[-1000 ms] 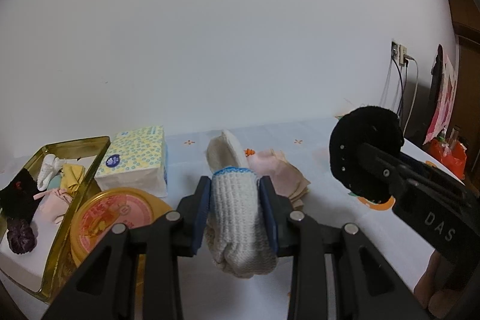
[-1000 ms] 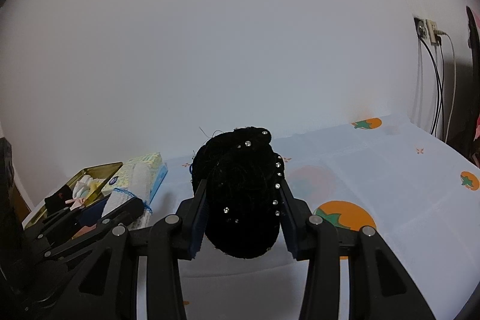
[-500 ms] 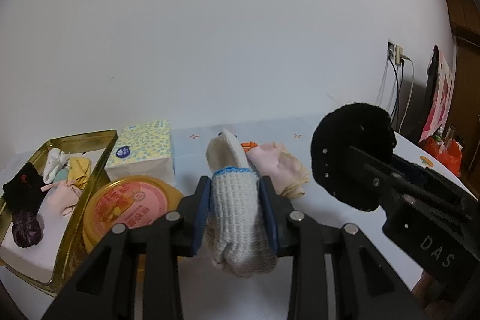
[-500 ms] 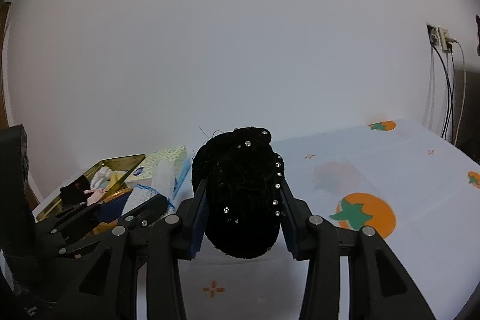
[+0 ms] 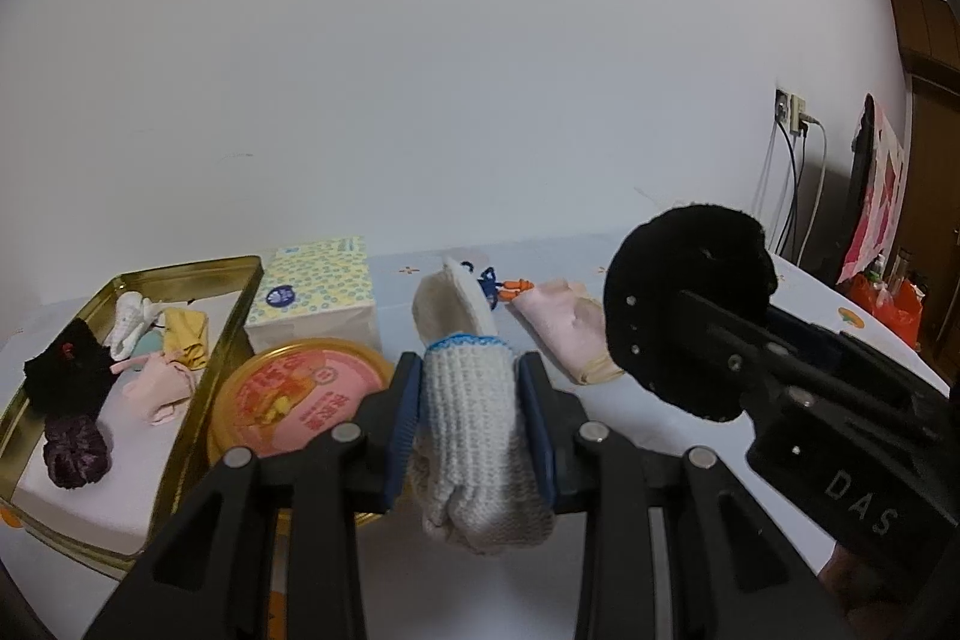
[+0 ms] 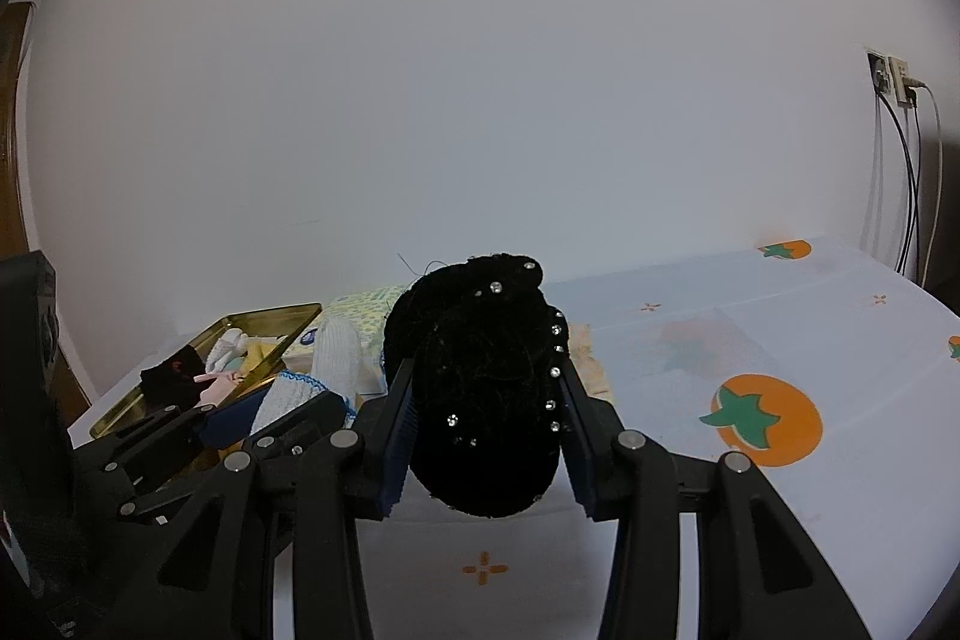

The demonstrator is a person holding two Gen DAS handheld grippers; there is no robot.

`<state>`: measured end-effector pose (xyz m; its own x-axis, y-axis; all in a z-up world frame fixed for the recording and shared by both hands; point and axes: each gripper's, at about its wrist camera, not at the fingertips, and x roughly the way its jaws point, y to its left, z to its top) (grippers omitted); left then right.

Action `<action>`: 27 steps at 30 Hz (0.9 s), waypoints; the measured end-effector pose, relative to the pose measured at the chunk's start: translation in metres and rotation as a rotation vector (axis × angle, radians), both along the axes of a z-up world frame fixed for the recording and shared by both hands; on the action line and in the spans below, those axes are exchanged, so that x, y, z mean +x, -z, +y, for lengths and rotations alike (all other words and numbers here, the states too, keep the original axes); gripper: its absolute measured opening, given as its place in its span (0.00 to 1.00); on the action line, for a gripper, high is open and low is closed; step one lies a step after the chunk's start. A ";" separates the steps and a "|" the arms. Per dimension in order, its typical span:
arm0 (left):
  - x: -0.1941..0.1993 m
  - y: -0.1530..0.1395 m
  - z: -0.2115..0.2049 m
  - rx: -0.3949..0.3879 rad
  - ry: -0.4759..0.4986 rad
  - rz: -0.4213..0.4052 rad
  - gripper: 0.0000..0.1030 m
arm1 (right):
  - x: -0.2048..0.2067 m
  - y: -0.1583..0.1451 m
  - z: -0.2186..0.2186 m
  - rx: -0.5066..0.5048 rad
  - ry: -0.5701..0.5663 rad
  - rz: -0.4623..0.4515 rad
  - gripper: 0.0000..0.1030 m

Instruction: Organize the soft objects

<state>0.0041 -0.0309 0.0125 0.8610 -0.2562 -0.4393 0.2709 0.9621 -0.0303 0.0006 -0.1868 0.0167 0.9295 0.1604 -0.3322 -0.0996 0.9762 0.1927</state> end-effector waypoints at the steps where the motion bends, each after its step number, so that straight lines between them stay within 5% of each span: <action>1: -0.001 0.000 0.002 0.000 0.000 -0.001 0.31 | 0.000 0.000 0.002 0.000 -0.004 -0.001 0.45; 27: -0.008 0.000 0.080 -0.031 -0.135 -0.003 0.31 | 0.005 0.002 0.080 0.032 -0.120 0.001 0.45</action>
